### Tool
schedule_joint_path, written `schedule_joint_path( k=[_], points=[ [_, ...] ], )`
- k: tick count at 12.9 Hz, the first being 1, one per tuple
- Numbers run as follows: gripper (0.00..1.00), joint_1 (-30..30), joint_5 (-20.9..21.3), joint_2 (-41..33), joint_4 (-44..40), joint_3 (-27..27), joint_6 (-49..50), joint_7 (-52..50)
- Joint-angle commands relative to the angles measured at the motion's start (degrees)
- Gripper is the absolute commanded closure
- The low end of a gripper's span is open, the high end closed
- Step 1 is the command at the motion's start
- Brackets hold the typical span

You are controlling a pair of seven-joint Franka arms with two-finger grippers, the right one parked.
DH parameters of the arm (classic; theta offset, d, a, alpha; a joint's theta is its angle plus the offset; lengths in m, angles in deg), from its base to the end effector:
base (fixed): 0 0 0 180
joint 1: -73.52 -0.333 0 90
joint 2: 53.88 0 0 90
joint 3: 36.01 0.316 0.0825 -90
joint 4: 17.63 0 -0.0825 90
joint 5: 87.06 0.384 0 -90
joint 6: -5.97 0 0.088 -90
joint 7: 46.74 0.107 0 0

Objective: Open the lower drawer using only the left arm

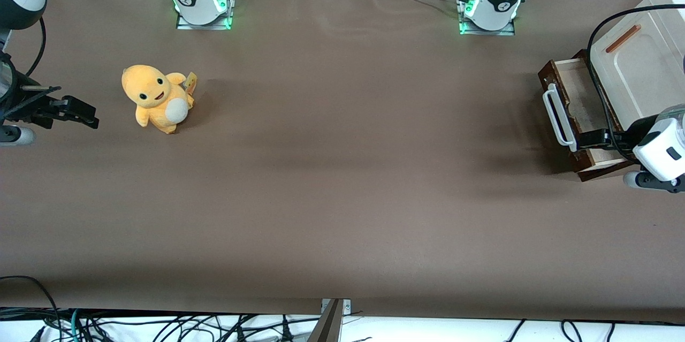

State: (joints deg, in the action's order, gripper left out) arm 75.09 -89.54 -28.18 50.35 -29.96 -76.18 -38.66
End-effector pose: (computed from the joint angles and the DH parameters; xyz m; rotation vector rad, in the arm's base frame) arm 0.6637 0.0315 0.5183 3.1059 -0.1092 -0.3089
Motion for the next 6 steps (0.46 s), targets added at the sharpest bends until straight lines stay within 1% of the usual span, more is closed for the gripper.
schedule_joint_path(
  k=[1, 6],
  points=[
    [0.0, -0.25, -0.95, -2.23, 1.97, 0.01, -0.02, 0.45],
    [0.0, -0.16, -1.03, -2.5, 2.33, -0.08, -0.28, 0.45]
  ],
)
